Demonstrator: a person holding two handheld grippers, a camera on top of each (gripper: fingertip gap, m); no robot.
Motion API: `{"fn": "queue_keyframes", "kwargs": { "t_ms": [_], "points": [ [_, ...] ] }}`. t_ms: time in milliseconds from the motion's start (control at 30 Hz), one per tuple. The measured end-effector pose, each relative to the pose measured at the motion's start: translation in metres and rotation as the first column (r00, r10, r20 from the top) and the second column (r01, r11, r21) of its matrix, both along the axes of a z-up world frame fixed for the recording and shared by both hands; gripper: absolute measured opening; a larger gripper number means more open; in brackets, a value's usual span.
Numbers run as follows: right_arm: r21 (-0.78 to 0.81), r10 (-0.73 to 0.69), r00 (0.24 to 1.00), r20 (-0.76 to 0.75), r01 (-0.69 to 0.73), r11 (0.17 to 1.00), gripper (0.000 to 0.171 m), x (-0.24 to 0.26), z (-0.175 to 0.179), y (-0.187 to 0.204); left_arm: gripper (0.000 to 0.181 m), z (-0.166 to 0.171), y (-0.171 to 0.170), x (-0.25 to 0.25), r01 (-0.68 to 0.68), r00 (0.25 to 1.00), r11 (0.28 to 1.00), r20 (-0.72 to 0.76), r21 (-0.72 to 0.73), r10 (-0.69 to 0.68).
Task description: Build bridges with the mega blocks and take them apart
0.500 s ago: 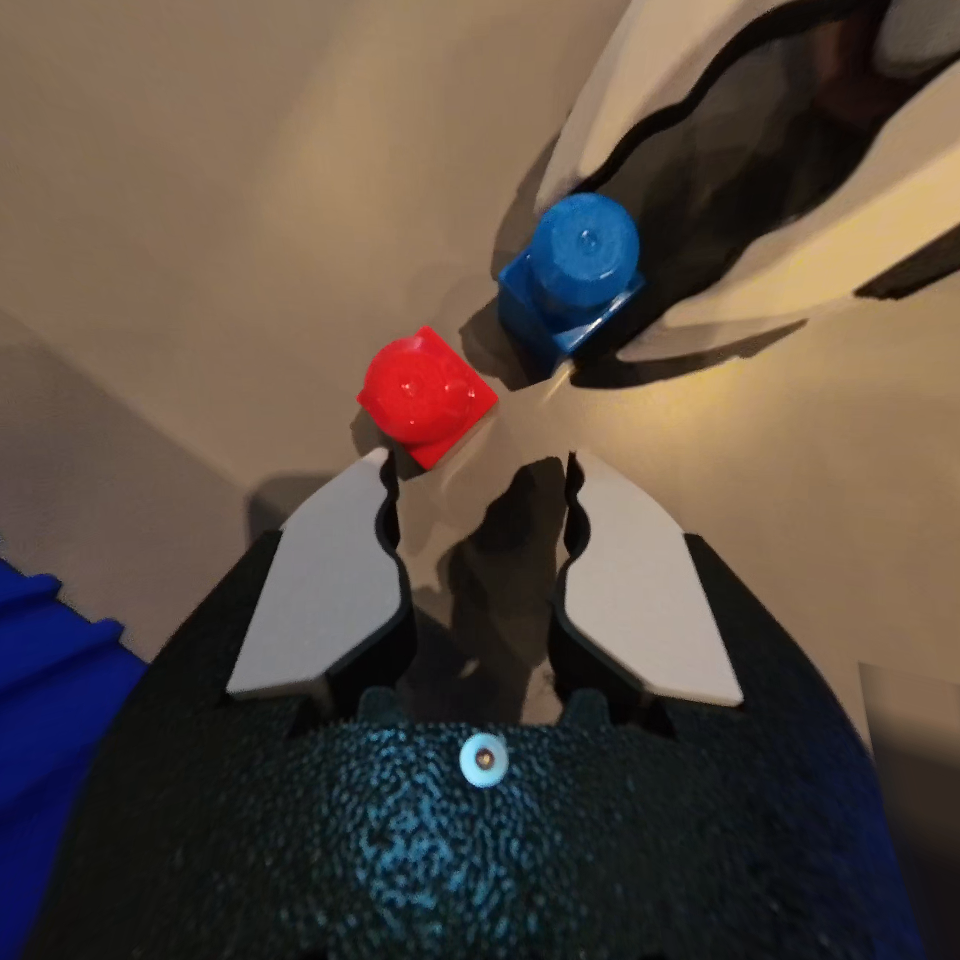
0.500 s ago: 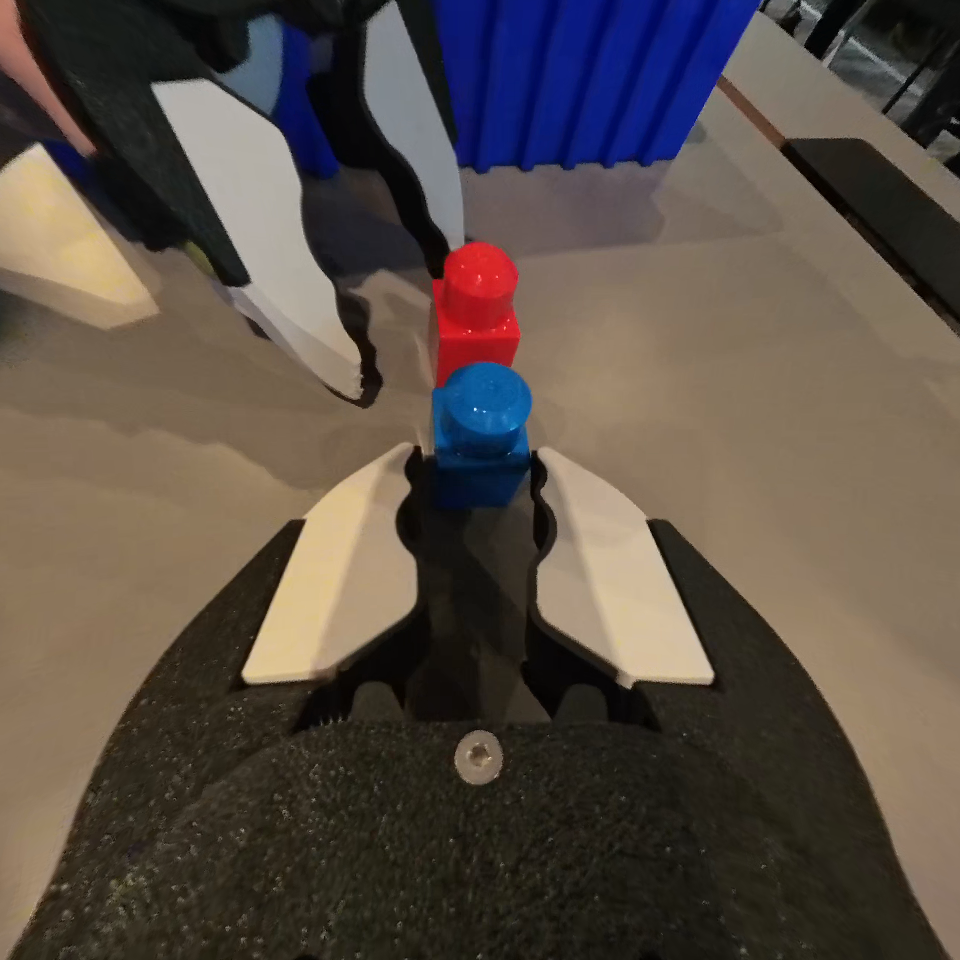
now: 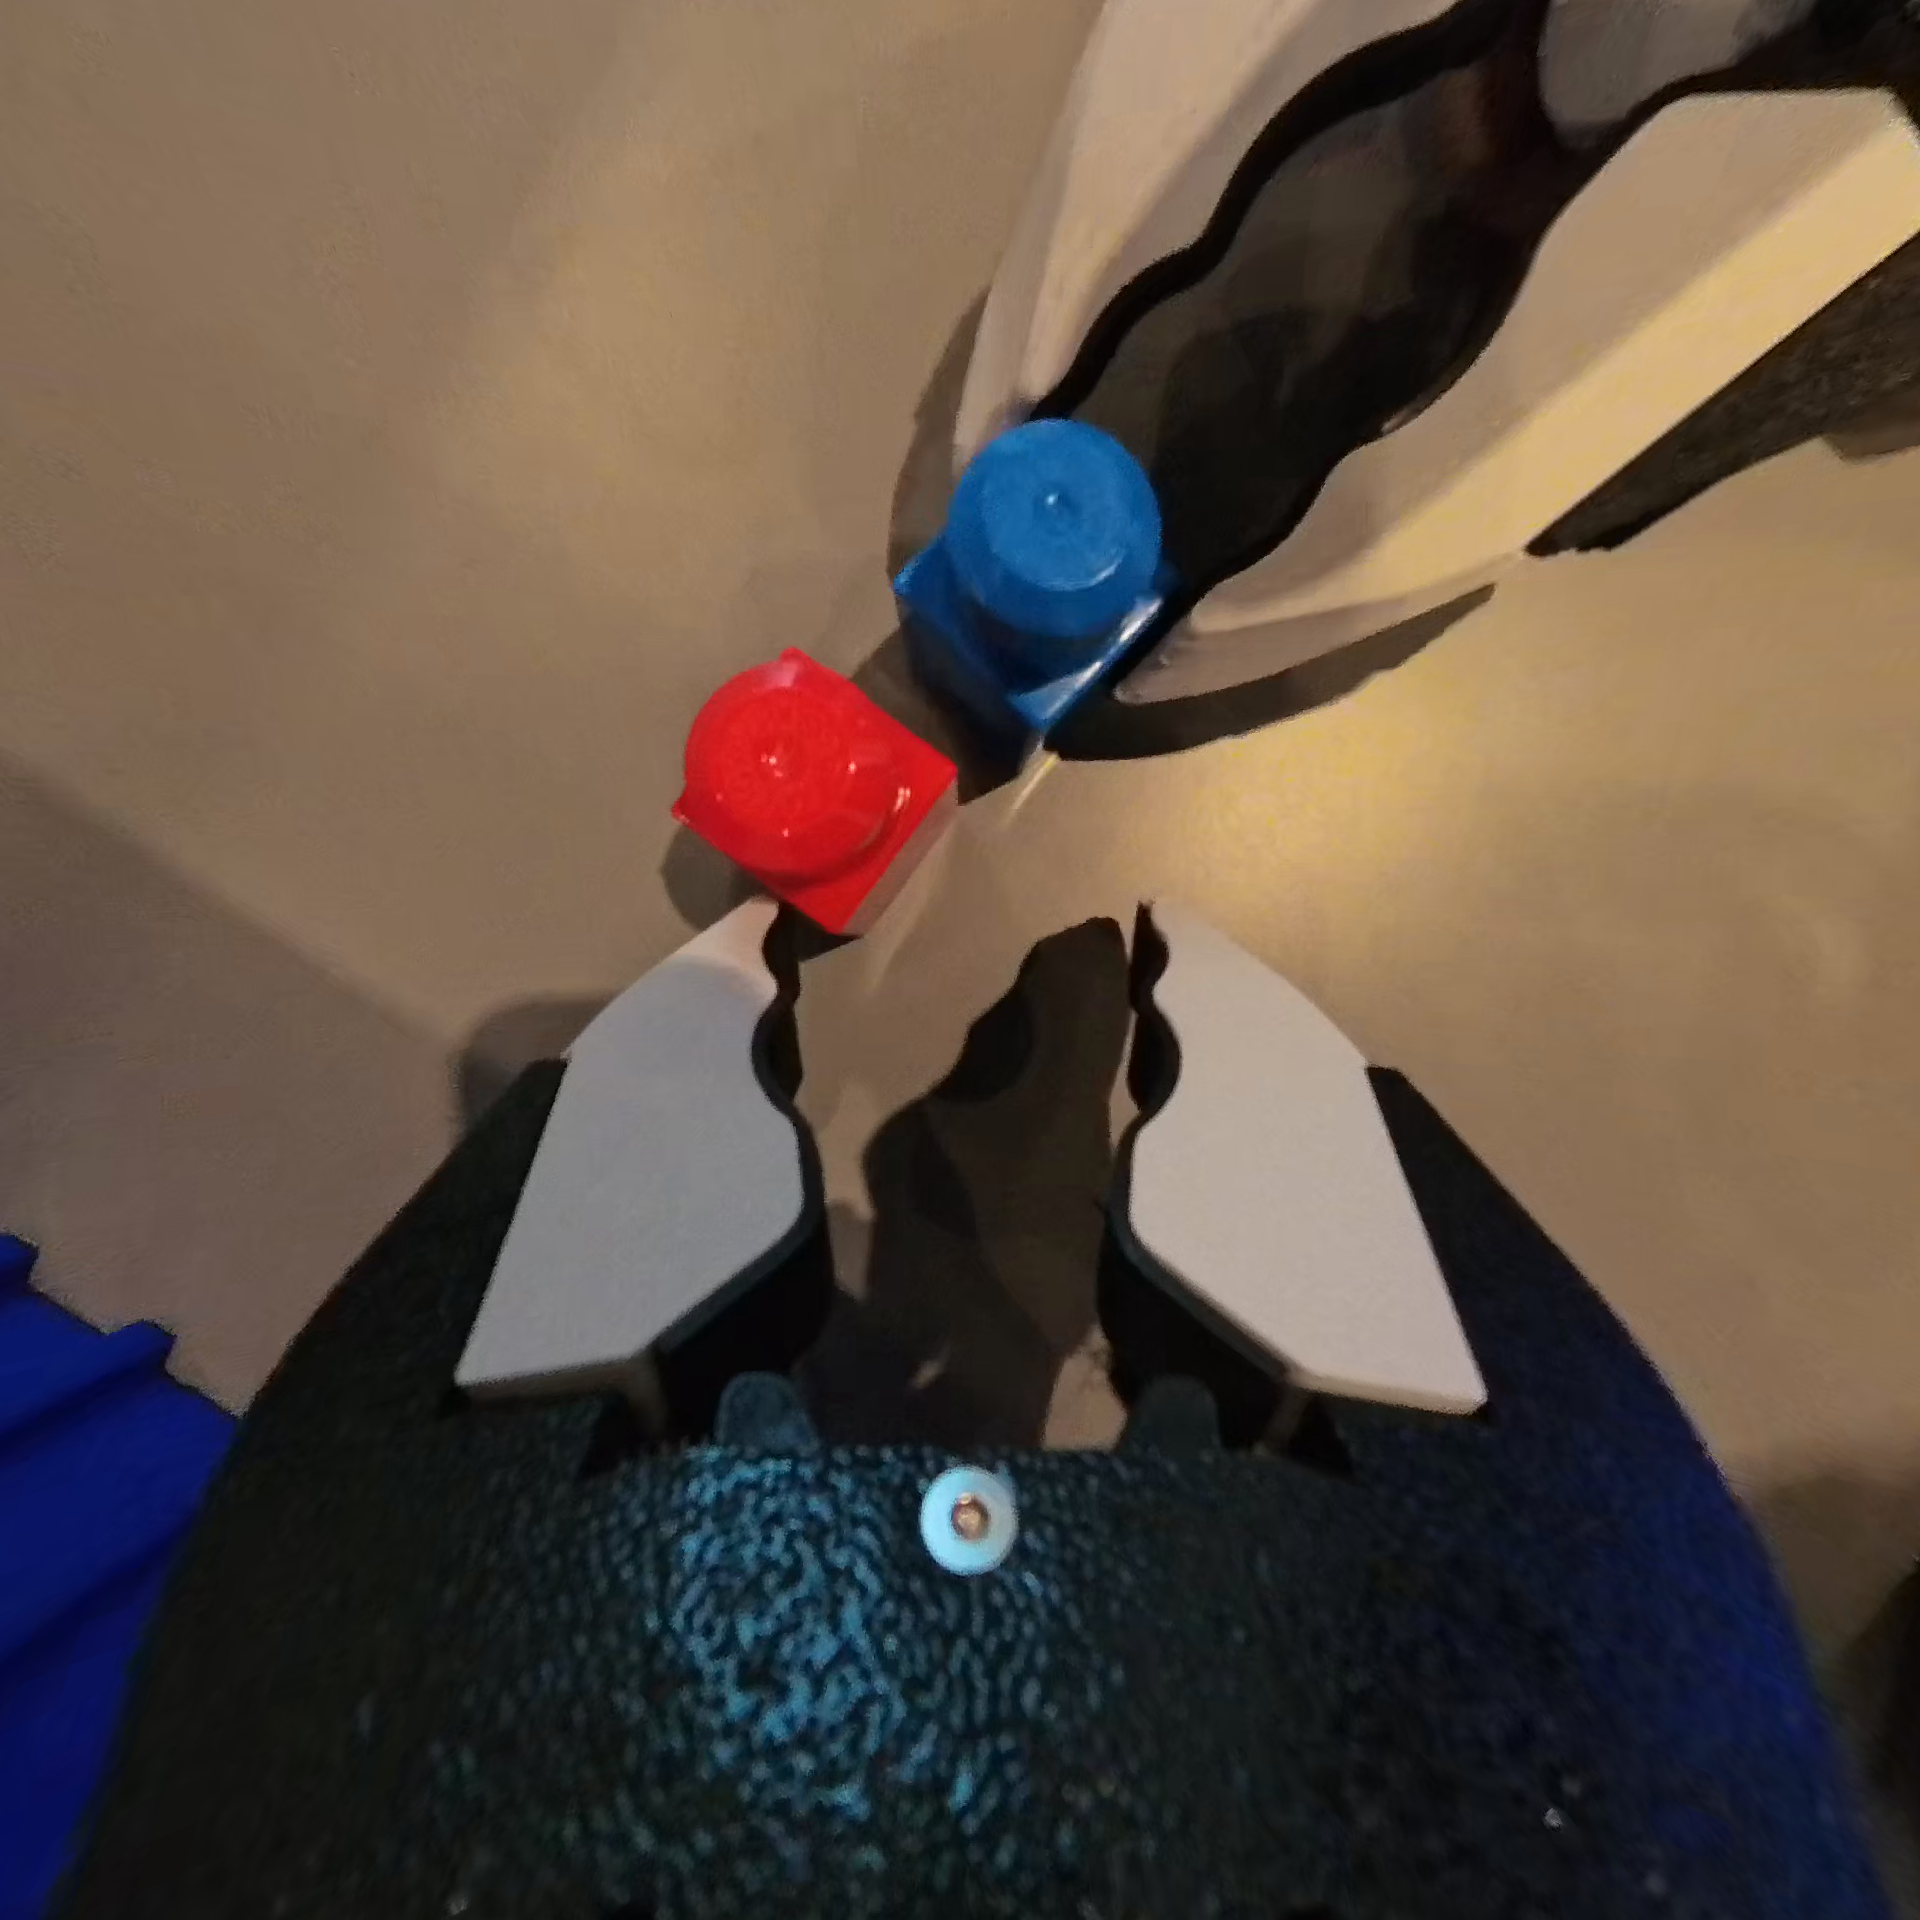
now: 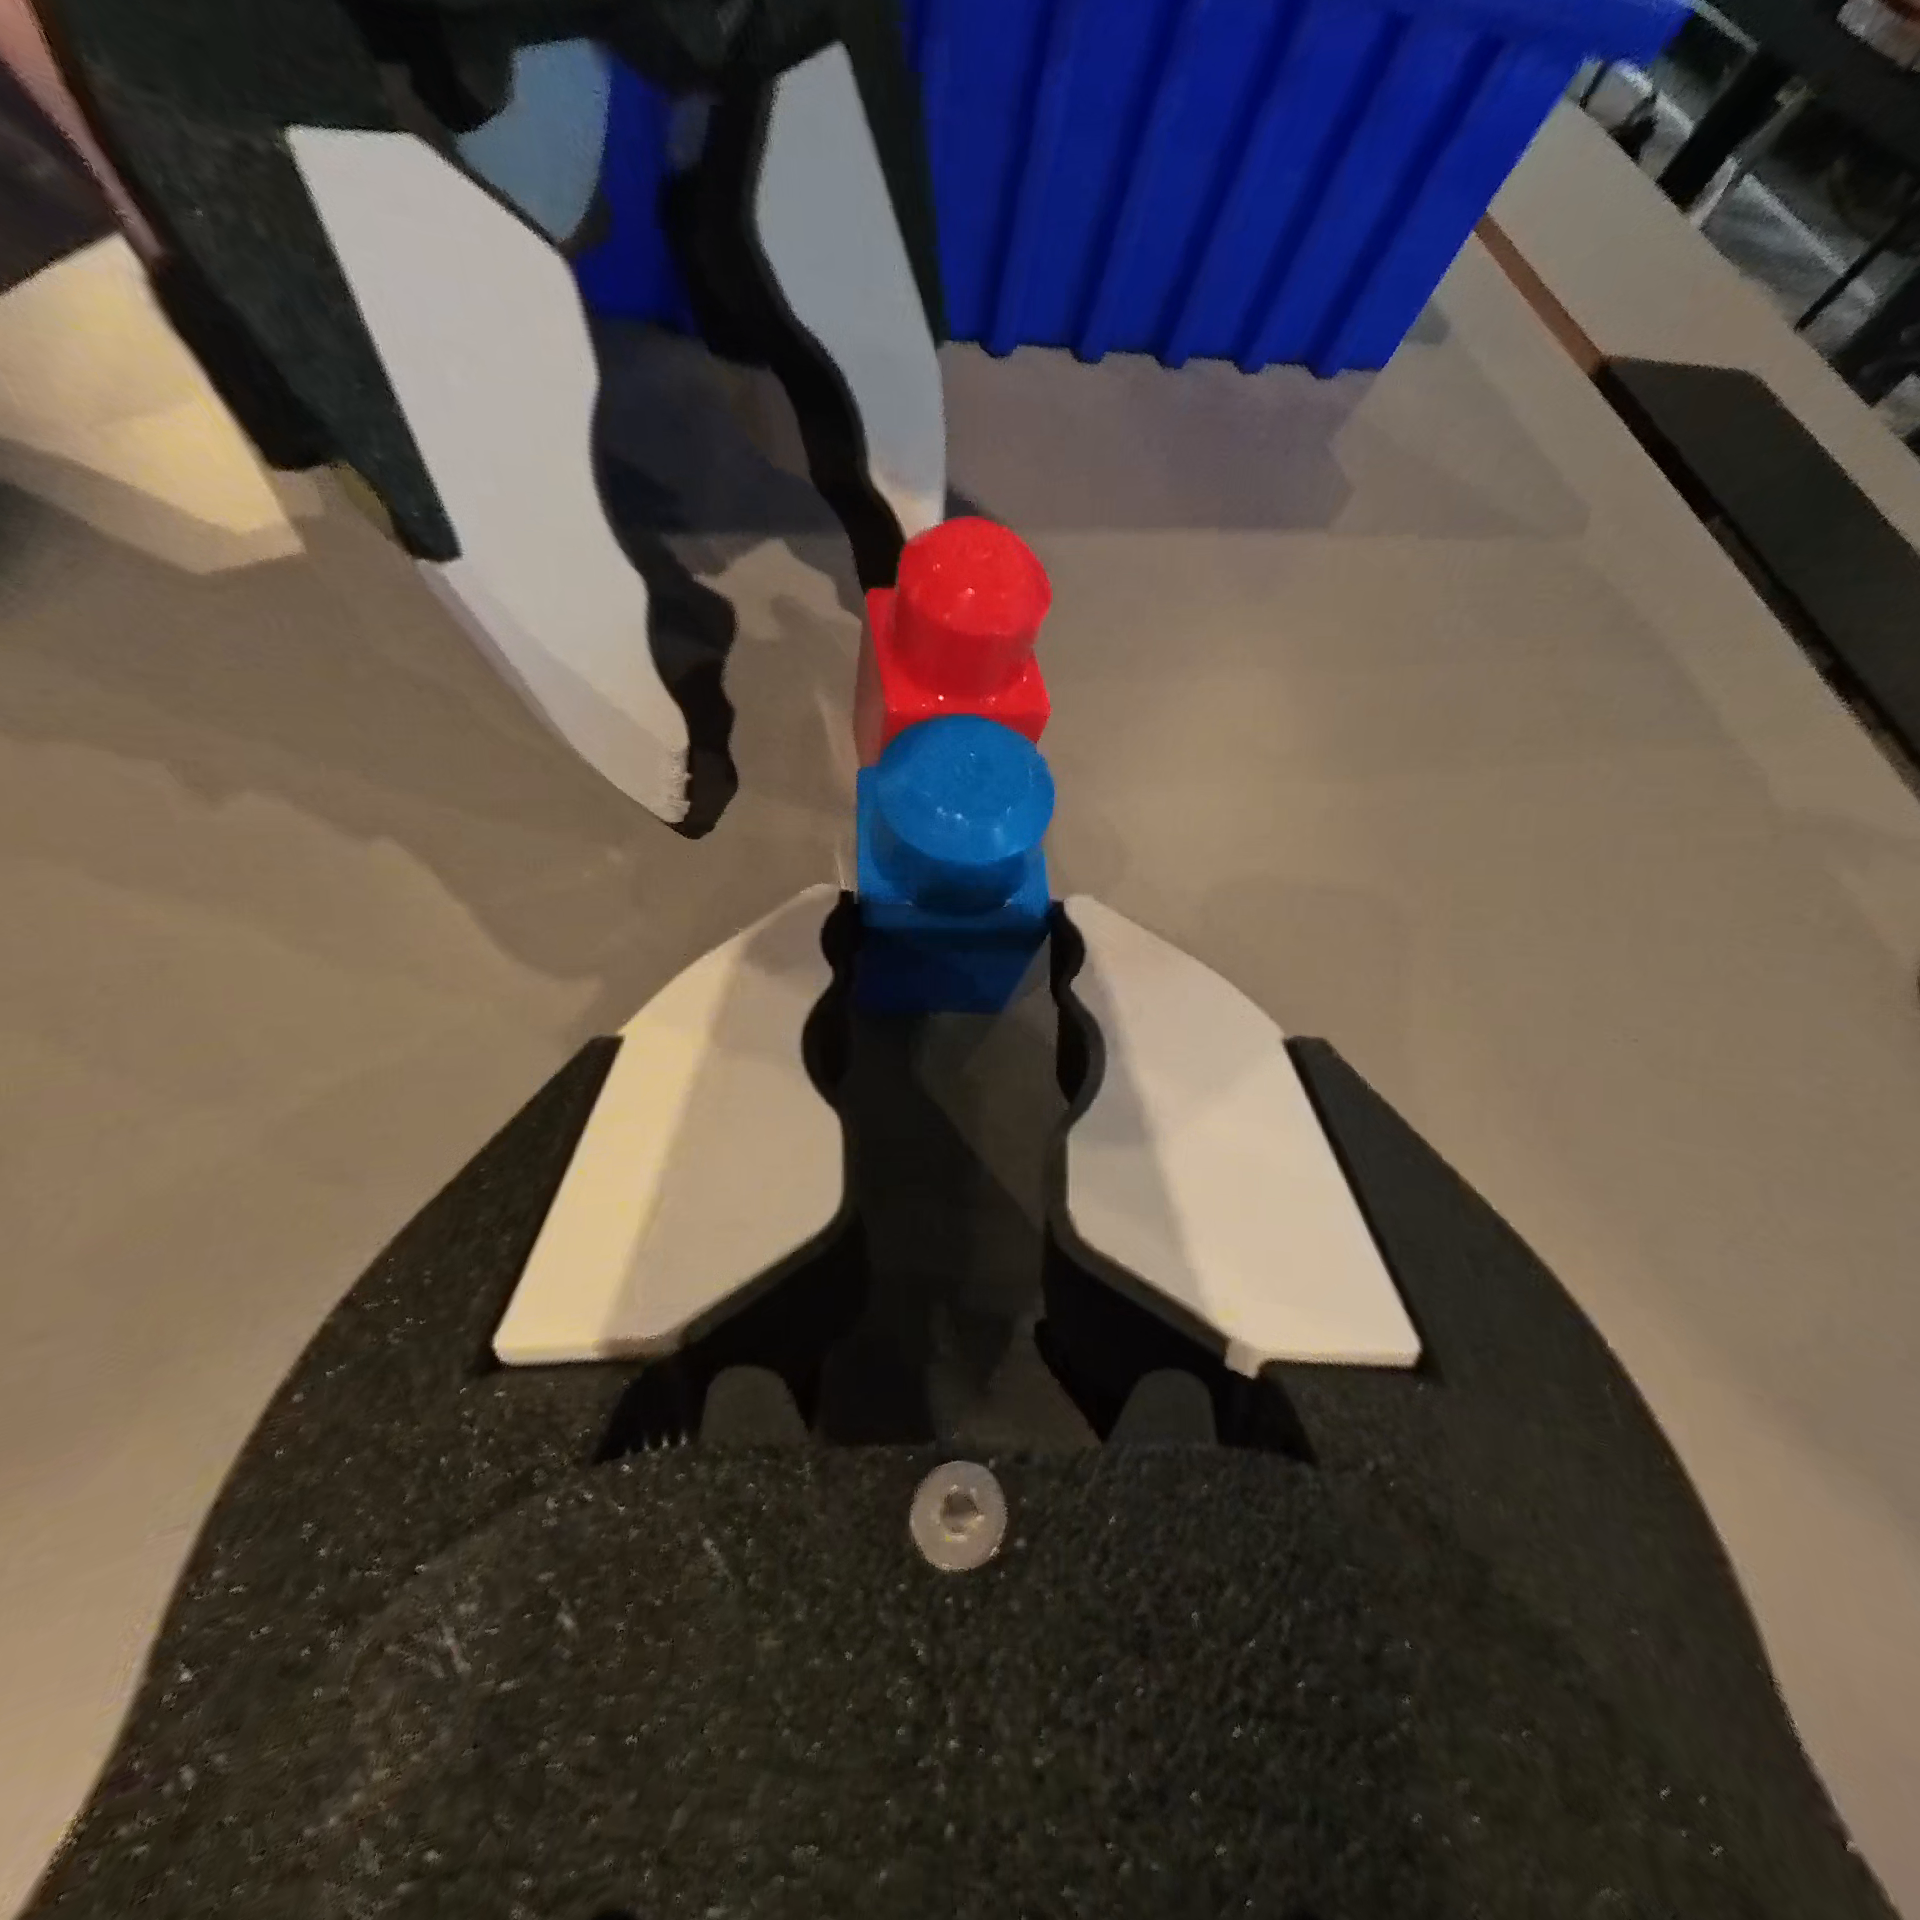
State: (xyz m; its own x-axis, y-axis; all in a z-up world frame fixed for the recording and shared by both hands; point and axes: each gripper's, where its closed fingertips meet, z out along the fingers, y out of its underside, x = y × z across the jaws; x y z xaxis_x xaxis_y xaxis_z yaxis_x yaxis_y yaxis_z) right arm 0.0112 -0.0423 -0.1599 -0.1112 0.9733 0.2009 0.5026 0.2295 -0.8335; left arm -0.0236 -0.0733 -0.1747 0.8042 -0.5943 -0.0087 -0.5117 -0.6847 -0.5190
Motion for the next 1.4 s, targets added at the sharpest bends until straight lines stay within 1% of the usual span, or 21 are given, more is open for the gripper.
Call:
{"fn": "queue_keyframes", "kwargs": {
  "t_ms": [67,267,500,733,1233,1300,1333,1400],
  "points": [
    [0.033,0.019,1.0,-0.008,-0.018,0.999,0.036,-0.002,0.001,0.0,0.061,-0.001,0.001,-0.001,0.001,1.0,1.0,-0.005,0.001,-0.001],
    [-0.038,0.075,0.997,0.01,-0.075,0.997,0.036,-0.008,-0.001,0.002,0.061,0.0,0.003,-0.001,0.005,1.0,1.0,0.006,0.009,-0.005],
    [-0.021,0.14,0.99,0.005,-0.14,0.99,0.036,-0.013,0.0,0.003,0.06,-0.003,0.004,0.0,0.009,1.0,1.0,0.006,0.006,-0.009],
    [-0.015,0.15,0.989,0.003,-0.15,0.989,0.036,-0.015,0.0,0.008,0.06,-0.004,0.003,-0.002,0.004,1.0,1.0,0.013,0.001,-0.004],
    [-0.014,0.175,0.985,0.002,-0.175,0.985,0.036,-0.015,0.0,0.006,0.06,-0.005,0.004,-0.001,0.002,1.0,1.0,0.021,-0.002,-0.002],
    [0.007,0.163,0.986,-0.025,-0.163,0.987,0.038,-0.016,0.003,0.007,0.062,-0.004,0.005,-0.001,-0.005,1.0,1.0,0.024,0.004,0.005],
    [0.015,0.149,0.986,-0.069,-0.149,0.989,0.046,-0.016,0.01,0.008,0.065,-0.003,0.005,-0.001,-0.012,0.999,1.0,0.03,0.008,0.012],
    [0.002,0.118,0.98,-0.162,-0.119,0.993,0.052,-0.013,0.027,0.012,0.073,0.002,0.005,-0.001,-0.032,0.998,0.999,0.05,0.02,0.031]
  ]
}}
